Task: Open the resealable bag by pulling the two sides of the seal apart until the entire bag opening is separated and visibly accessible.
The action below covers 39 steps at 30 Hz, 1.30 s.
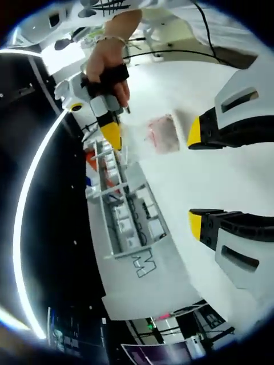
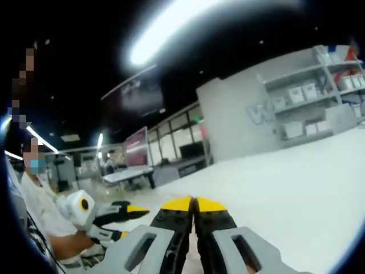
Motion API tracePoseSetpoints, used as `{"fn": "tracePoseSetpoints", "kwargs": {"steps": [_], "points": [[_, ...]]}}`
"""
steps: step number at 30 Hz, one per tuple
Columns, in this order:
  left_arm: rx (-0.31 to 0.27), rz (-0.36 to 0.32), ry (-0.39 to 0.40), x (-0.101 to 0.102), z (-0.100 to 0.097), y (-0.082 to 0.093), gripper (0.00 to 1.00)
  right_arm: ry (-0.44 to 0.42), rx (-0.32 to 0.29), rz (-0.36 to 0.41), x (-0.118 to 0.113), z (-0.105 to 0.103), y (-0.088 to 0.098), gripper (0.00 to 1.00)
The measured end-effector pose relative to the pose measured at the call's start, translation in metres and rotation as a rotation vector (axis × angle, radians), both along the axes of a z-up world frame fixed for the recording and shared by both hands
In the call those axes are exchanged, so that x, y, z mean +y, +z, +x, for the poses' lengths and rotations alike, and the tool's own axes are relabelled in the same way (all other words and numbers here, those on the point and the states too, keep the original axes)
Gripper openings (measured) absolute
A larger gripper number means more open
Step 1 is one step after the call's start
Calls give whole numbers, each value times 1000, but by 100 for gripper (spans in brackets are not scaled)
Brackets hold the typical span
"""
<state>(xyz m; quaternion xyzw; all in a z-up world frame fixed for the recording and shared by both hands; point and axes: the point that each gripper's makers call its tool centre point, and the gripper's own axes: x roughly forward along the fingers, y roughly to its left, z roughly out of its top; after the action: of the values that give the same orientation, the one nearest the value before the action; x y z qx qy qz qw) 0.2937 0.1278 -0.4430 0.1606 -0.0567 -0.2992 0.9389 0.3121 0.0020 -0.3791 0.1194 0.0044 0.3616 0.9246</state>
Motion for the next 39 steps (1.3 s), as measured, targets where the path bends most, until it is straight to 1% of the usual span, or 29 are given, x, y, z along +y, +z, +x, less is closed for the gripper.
{"fn": "tracePoseSetpoints", "kwargs": {"steps": [4, 9, 14, 15, 17, 19, 20, 26, 32, 34, 39], "points": [[36, -64, 16, 7, 3, -1, 43, 6, 7, 13, 1, 2, 0, 0], [59, -99, 46, 16, 8, -1, 48, 10, 14, 21, 3, 6, 1, 0], [55, -122, 58, 23, 11, 1, 51, 8, 0, 20, 4, 9, 7, 0], [49, -123, 61, 24, 11, 1, 53, 8, -2, 18, 5, 10, 8, 0], [23, -124, 73, 26, 12, 3, 60, 11, -6, 13, 6, 12, 10, 0], [11, -132, 83, 29, 13, 5, 69, 12, -11, 10, 6, 13, 11, 0], [8, -137, 88, 30, 14, 6, 71, 12, -14, 10, 7, 13, 12, 0], [22, -151, 109, 36, 16, 3, 78, 9, -24, 14, 6, 16, 16, 0], [17, -190, 142, 42, 19, 5, 96, 4, -38, 13, 3, 17, 22, 0], [13, -191, 155, 45, 20, 6, 99, 1, -42, 11, 2, 18, 23, 0], [-14, -200, 177, 50, 20, 9, 100, -8, -45, 19, -1, 21, 26, 0]]}}
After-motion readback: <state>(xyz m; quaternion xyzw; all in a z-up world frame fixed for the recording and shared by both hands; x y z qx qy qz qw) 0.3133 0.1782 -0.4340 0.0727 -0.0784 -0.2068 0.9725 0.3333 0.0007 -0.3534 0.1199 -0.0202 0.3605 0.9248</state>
